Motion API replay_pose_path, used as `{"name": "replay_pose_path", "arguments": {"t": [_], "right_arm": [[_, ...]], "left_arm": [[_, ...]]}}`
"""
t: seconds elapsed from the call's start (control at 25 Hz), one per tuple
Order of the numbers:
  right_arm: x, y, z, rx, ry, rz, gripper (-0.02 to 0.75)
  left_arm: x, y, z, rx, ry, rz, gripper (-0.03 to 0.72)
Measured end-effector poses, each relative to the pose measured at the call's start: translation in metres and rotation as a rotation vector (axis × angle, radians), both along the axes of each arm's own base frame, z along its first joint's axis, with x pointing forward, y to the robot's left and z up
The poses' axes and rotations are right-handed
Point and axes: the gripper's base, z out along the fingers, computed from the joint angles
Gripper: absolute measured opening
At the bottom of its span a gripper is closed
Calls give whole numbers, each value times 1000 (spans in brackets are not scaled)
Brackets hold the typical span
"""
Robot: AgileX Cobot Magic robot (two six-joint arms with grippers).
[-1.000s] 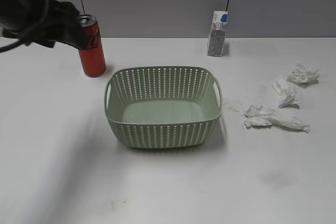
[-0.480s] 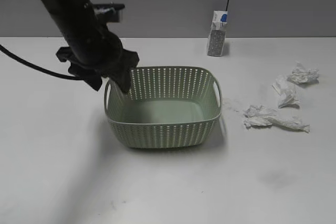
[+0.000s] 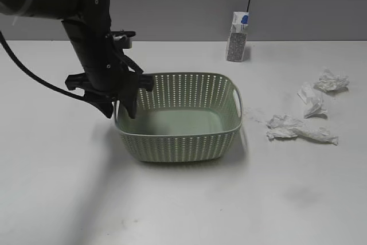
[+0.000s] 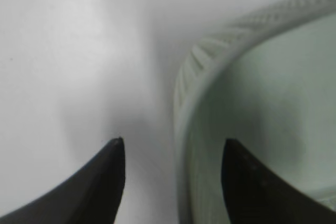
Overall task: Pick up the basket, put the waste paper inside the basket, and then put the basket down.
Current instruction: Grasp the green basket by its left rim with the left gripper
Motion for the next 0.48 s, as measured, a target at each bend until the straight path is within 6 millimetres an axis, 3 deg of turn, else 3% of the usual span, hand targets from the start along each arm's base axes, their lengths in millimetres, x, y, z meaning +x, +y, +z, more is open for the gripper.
{"name": "replay_pose_path", "arguments": {"t": [0.2,0.48], "right_arm": [[0,0,0,0,0,0,466],[0,-1,0,-17,-1,-6,466]], "left_arm": [[0,0,0,-6,1,32,250],[-1,-2,0,-25,17,48,153]]}}
